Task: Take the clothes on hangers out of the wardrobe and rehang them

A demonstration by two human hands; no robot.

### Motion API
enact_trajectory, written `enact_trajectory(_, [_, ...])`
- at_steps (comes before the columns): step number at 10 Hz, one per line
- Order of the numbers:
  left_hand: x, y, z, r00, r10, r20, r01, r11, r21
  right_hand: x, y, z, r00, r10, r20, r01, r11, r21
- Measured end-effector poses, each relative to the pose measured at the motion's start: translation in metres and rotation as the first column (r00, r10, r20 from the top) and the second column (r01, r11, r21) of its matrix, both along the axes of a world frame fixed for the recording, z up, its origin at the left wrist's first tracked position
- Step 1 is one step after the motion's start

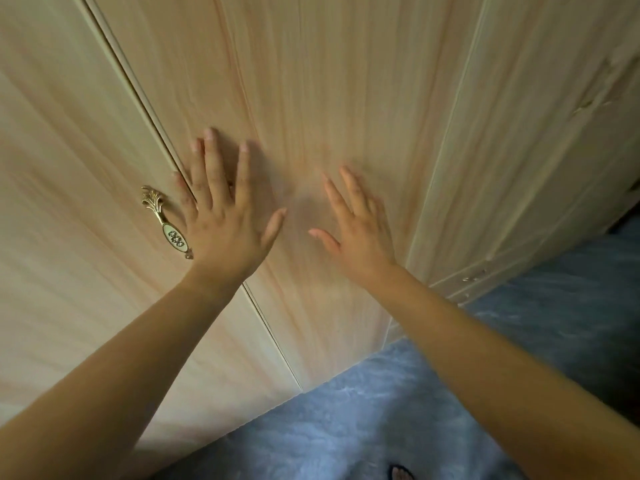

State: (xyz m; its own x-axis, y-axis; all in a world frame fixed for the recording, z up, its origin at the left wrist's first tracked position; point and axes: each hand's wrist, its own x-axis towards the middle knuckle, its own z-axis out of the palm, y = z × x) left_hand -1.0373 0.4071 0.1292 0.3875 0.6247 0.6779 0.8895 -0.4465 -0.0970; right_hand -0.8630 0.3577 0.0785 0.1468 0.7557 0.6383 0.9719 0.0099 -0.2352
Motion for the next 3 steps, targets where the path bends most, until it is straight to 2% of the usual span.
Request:
enact_trajectory(1, [0.004,-0.023,-0.009,0.981,-0.176,-0.087,0.171,0.983,-0.065,-0.002,-0.049,-0.009,0.983,-0.166,-0.074,0.160,0.984,-0.083])
enact_trajectory(2, [0.021,-0.054,-0.020,0.916,-0.369,-0.155,0.349,0.926,-0.141,0.002,-0.114,-0.008,0.930,-0.355,-0.097,0.344,0.932,-0.114])
enact_trajectory(3, [0.041,-0.096,-0.021,0.825,-0.529,-0.199,0.485,0.843,-0.234,0.002,-0.185,-0.013,0.840,-0.537,-0.073,0.533,0.844,-0.064])
